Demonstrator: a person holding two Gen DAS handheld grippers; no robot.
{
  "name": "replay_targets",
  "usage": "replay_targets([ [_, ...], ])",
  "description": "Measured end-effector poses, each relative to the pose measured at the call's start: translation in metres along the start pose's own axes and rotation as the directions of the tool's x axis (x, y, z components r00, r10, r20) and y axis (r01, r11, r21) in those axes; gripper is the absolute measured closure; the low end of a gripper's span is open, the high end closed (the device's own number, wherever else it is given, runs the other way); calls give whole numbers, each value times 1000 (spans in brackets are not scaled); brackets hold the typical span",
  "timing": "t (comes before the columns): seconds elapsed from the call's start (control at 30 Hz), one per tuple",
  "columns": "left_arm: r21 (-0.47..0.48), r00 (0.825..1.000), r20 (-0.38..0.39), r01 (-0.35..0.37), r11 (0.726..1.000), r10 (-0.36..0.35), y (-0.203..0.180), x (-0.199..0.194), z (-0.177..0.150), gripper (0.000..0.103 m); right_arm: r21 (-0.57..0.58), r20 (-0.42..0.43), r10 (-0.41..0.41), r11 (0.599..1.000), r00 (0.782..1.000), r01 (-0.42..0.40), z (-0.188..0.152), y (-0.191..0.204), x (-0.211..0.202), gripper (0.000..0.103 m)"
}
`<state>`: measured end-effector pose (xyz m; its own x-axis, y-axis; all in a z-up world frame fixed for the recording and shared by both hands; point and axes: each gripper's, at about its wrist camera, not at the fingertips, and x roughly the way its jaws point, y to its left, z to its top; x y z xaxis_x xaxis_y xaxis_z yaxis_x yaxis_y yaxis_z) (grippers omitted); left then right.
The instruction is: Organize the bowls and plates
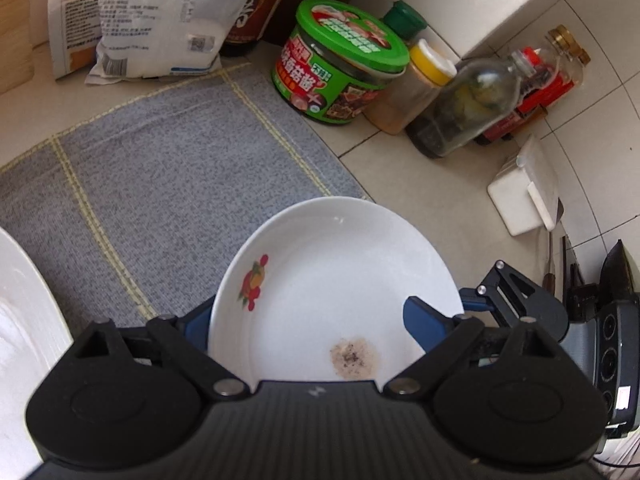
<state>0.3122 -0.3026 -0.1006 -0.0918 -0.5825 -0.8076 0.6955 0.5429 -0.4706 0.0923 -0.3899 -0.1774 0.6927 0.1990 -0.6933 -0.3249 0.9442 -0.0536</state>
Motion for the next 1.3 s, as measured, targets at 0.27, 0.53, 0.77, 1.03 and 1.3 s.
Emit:
replay_targets([
  [0.27, 36, 999, 28, -34, 999, 33, -6, -13, -11, 5, 116, 7, -40, 993, 999, 39, -10, 0, -17, 0],
  [0.53, 83, 976, 194, -120, 989, 102, -25, -56, -49, 3, 239, 10, -136, 962, 991, 129, -25, 9, -43, 0],
  [0.77, 118, 880, 420, -297, 948, 223, -50, -103, -103, 1, 262, 57, -213, 946, 975, 192, -27, 31, -72, 0],
  [1.03, 61, 785, 519, -429, 901, 338, -66, -134, -168, 1, 274, 160, -204, 949, 966, 155, -6, 52, -83, 0],
  [1.3, -85, 738, 520, -457, 885, 431, -65, -151, -231, 1, 196, 193, -132, 976, 972, 93, 15, 77, -74, 0],
])
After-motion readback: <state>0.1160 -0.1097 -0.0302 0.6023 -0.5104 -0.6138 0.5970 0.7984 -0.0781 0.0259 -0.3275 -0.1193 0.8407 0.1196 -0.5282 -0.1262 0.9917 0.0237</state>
